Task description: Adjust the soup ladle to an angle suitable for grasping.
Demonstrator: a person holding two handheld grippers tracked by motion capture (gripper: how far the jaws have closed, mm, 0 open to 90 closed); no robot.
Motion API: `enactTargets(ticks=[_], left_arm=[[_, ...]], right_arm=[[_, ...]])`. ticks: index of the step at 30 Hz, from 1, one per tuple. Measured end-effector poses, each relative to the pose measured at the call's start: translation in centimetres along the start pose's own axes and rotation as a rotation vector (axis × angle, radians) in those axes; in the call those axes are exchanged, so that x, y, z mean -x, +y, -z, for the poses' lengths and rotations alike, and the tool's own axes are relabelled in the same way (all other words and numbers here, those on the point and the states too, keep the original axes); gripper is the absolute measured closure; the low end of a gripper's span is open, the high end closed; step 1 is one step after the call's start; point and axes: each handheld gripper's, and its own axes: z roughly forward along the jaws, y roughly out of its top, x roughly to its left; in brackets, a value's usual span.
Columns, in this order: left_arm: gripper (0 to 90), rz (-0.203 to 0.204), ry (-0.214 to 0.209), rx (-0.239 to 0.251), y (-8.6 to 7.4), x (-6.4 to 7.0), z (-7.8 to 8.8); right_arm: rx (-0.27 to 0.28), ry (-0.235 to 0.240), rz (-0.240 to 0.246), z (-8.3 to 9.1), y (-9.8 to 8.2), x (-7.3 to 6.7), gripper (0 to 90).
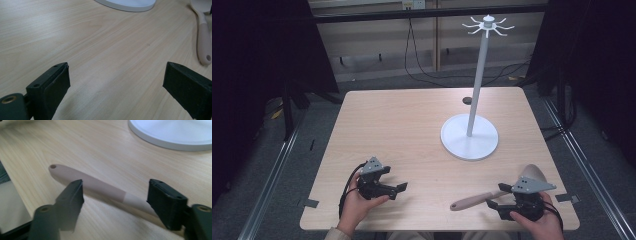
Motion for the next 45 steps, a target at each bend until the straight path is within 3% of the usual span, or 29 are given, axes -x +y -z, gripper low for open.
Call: enactTargets(ticks=[5, 6, 7, 14, 18, 34, 45], left_arm=[[7.0, -0.003, 0.007, -0.004, 0.0, 0.0, 0.0], [7.2, -0.002, 0.013, -0.005, 0.0, 0.0, 0.0], [7.2, -0.002, 0.013, -0.005, 0.0, 0.0, 0.0], [8.4, -0.005, 0.024, 0.025, 0.1, -0.1, 0.3], [8.5, -0.007, 0.027, 0.022, 0.1, -0.1, 0.2], [8.5, -0.007, 0.029, 0.019, 0.0, -0.1, 0.2], [8.5, -0.003, 0.044, 0.024, -0.1, -0.3, 0.4]], right_arm=[[-0.012, -0.004, 0.022, 0.1, -0.1, -0.4, 51.1], [-0.025, -0.006, 0.027, 0.1, -0.1, -0.5, 58.9], [-0.025, -0.006, 0.027, 0.1, -0.1, -0.5, 58.9], [-0.043, 0.028, 0.005, -0.1, -0.5, -0.2, 82.7], [-0.068, 0.029, 0.012, -0.3, -0.7, -0.2, 88.0], [-0.120, 0.034, 0.042, -1.3, -1.2, -0.5, 90.0], [-0.112, 0.030, 0.028, -1.8, -1.0, -0.5, 90.0]])
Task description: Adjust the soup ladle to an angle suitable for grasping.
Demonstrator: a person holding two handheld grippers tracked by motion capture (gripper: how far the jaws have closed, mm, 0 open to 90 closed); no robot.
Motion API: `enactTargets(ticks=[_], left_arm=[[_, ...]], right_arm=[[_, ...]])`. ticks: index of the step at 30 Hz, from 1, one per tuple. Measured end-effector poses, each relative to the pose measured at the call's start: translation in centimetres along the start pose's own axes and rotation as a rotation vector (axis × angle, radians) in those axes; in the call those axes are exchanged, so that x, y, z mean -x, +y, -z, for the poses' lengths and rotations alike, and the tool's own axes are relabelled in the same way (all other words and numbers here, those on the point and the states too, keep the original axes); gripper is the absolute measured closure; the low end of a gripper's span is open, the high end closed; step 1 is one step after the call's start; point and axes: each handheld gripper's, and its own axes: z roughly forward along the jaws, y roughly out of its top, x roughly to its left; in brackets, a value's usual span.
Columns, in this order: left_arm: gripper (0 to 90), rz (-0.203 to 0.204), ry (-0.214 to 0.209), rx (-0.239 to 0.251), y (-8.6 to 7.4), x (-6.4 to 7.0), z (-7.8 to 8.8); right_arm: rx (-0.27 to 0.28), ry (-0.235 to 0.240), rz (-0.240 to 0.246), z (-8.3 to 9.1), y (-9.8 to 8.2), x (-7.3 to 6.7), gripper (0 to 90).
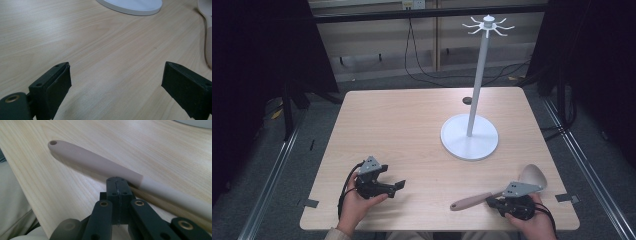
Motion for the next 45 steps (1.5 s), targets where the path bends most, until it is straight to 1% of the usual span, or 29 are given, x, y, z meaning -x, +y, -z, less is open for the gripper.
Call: enactTargets(ticks=[4, 7, 11, 13, 17, 19, 21, 31, 37, 39, 41, 44, 45], left_arm=[[8.6, -0.002, 0.005, 0.000, 0.0, 0.0, 0.0], [8.6, -0.005, 0.003, -0.003, 0.0, 0.1, -0.1], [8.6, -0.008, 0.007, -0.007, 0.0, 0.1, -0.1], [8.6, -0.007, 0.007, -0.006, 0.0, 0.1, -0.1], [8.6, -0.005, 0.008, -0.003, 0.0, 0.1, -0.1], [8.6, -0.004, 0.008, -0.002, 0.0, 0.1, -0.1], [8.6, -0.005, 0.003, -0.002, 0.0, 0.1, -0.1], [8.6, -0.011, 0.006, -0.007, 0.0, 0.2, -0.2], [8.6, -0.010, 0.002, -0.007, 0.0, 0.1, -0.2], [8.6, -0.010, 0.002, -0.007, 0.0, 0.1, -0.2], [8.6, -0.011, 0.001, -0.008, 0.0, 0.1, -0.2], [8.6, -0.010, 0.000, -0.009, 0.0, 0.2, -0.2], [8.6, -0.011, 0.001, -0.009, 0.0, 0.2, -0.2]], right_arm=[[-0.002, 0.001, -0.006, -0.1, 0.2, 0.0, 90.0], [0.006, 0.004, -0.022, -0.4, 0.2, -0.1, 90.0], [0.005, -0.003, -0.025, -0.6, 0.4, -0.1, 90.0], [0.007, -0.007, -0.017, -0.7, 0.6, -0.2, 90.0], [0.009, -0.014, -0.030, -1.1, 0.8, -0.3, 90.0], [0.011, -0.013, -0.026, -1.1, 0.9, -0.2, 90.0], [0.013, -0.022, -0.028, -1.4, 1.1, -0.2, 90.0], [0.014, -0.042, -0.040, -1.9, 1.6, -0.2, 90.0], [0.020, -0.055, -0.063, -2.4, 2.1, -0.1, 90.0], [0.025, -0.056, -0.060, -2.6, 2.2, 0.0, 90.0], [0.026, -0.066, -0.073, -2.9, 2.4, 0.0, 90.0], [0.031, -0.070, -0.072, -3.1, 2.6, 0.1, 90.0], [0.030, -0.072, -0.078, -3.2, 2.6, 0.1, 90.0]])
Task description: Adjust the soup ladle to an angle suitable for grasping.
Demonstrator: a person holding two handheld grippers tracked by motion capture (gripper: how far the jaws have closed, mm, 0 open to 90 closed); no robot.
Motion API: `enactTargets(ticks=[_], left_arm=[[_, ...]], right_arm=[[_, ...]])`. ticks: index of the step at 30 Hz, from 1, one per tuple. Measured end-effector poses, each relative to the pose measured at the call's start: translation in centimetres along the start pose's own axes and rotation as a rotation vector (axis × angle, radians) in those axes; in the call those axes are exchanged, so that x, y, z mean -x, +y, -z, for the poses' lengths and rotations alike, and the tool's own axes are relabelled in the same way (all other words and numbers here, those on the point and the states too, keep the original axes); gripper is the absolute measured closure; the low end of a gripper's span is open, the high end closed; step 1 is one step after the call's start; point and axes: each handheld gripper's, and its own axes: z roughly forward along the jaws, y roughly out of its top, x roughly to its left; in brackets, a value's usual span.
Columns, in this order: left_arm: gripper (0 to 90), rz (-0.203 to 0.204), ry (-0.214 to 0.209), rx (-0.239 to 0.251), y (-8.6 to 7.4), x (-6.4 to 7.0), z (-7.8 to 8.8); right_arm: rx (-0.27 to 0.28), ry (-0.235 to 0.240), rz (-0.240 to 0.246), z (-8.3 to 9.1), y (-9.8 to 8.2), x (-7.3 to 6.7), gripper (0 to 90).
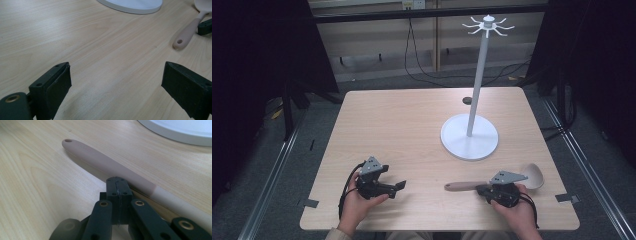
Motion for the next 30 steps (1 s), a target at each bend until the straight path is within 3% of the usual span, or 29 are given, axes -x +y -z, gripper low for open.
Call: enactTargets(ticks=[30], left_arm=[[8.9, -0.004, -0.003, -0.004, 0.0, 0.0, -0.1]], right_arm=[[0.022, -0.064, -0.056, -1.9, 1.6, 0.6, 90.0]])
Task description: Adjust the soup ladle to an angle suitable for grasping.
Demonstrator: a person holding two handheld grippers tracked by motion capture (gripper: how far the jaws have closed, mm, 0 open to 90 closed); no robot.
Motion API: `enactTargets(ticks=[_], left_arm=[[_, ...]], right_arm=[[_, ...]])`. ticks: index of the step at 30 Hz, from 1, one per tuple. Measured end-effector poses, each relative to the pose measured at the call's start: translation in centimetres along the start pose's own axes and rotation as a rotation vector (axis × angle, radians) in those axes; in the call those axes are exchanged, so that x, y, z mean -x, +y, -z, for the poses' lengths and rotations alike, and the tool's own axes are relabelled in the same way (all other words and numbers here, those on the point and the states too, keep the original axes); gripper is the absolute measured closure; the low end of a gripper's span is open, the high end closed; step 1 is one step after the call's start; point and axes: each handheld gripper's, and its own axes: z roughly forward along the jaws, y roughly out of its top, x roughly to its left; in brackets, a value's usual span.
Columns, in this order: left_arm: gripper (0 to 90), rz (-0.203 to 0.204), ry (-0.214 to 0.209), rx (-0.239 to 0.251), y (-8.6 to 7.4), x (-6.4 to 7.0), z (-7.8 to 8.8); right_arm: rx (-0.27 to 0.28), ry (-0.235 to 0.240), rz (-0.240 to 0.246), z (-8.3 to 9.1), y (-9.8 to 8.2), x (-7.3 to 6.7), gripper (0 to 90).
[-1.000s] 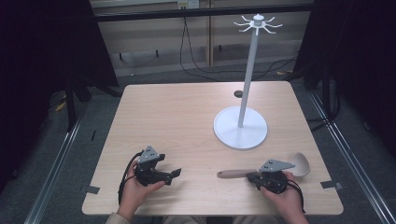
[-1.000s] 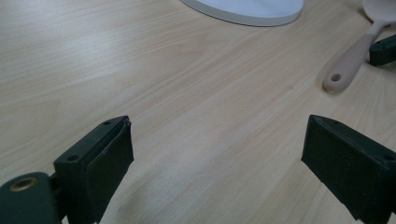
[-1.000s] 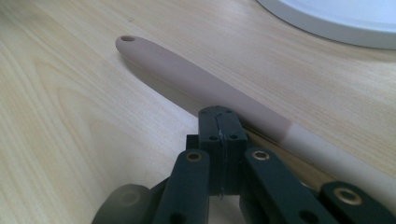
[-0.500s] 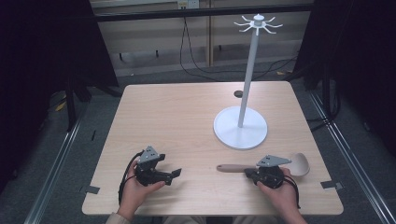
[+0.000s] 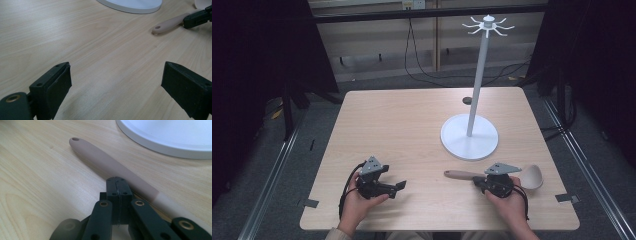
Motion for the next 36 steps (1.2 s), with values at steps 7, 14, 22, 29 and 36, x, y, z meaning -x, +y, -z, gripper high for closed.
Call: enactTargets(ticks=[7, 14, 22, 29, 36], left_arm=[[8.9, 0.003, 0.001, 0.000, 0.00, 0.01, -0.04], [9.0, 0.002, 0.001, 0.000, 0.00, -0.02, -0.02], [9.0, -0.004, 0.003, 0.002, 0.06, -0.03, 0.09], [9.0, -0.006, 0.004, 0.002, 0.06, -0.06, 0.12], [9.1, -0.003, 0.005, 0.005, 0.06, -0.05, 0.15]], right_arm=[[0.001, -0.017, -0.013, -0.31, 0.27, 0.00, 90.0], [0.010, -0.029, -0.012, -0.60, 0.45, 0.07, 90.0], [0.010, -0.039, -0.017, -0.84, 0.63, 0.26, 90.0], [0.003, -0.035, -0.008, -0.97, 0.84, 0.35, 90.0], [-0.009, -0.013, 0.000, -0.86, 0.90, 0.50, 87.9]])
